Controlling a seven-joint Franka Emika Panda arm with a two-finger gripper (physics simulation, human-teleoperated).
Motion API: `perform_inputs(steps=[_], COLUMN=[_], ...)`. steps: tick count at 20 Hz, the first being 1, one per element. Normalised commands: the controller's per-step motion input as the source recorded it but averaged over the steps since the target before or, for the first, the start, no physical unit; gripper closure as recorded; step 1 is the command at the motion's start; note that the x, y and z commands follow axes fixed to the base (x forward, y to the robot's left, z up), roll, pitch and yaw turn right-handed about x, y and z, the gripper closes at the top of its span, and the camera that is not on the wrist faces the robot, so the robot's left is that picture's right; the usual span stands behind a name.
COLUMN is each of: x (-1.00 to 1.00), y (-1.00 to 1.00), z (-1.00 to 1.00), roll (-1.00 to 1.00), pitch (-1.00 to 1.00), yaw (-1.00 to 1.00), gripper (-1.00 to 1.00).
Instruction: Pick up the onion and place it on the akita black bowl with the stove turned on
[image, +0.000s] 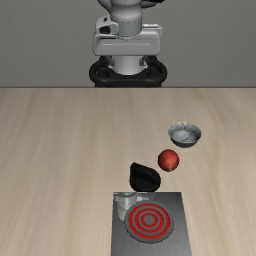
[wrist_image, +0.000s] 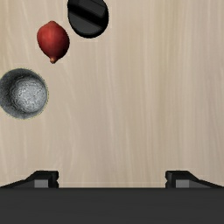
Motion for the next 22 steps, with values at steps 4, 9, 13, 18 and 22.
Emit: perform_inputs(steps=[4, 9, 13, 18, 22], x=[1.0, 1.0, 1.0, 0.2, 0.0], y=[0.0, 0.0, 0.0, 0.8, 1.0], z=[0.0, 0.0, 0.0, 0.0, 0.0], roll=[0.0, 0.0, 0.0, 0.0, 0.0], pitch=[0.0, 0.0, 0.0, 0.0, 0.0], yaw=[0.0, 0.0, 0.0, 0.0, 0.0], gripper=[-1.0, -1.0, -1.0, -1.0, -1.0])
